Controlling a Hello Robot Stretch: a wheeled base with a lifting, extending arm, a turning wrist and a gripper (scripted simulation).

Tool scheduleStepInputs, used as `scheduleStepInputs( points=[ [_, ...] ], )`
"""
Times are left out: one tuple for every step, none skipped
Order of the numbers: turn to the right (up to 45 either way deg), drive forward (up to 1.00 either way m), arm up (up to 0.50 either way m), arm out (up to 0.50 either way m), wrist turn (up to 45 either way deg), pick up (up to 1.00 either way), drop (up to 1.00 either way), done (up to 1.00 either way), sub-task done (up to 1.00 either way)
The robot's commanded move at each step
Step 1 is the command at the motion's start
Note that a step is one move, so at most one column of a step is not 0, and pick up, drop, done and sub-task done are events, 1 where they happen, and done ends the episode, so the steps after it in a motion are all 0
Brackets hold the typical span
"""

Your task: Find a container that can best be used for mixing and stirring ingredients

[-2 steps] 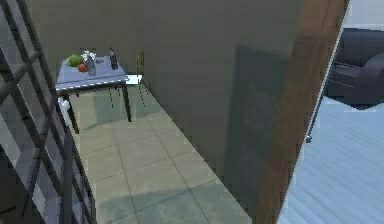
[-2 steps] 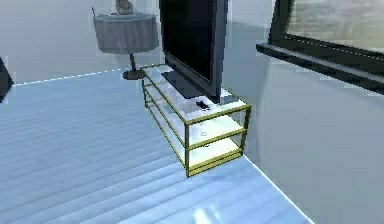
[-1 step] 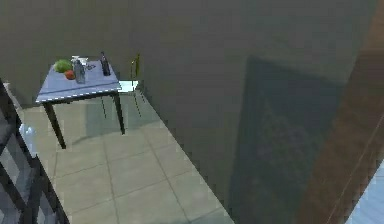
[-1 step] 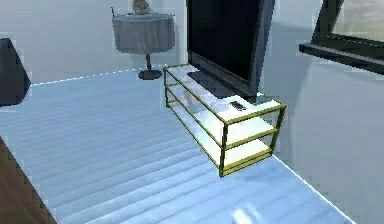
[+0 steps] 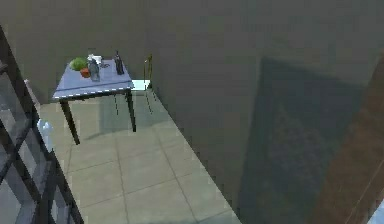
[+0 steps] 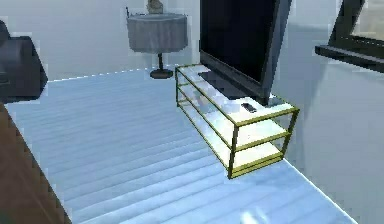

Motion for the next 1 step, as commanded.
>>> scheduleStepInputs(
  points=[
    [0.0,0.80,0.00,0.00,0.0,0.00,0.00,0.00,0.00]
  ],
)
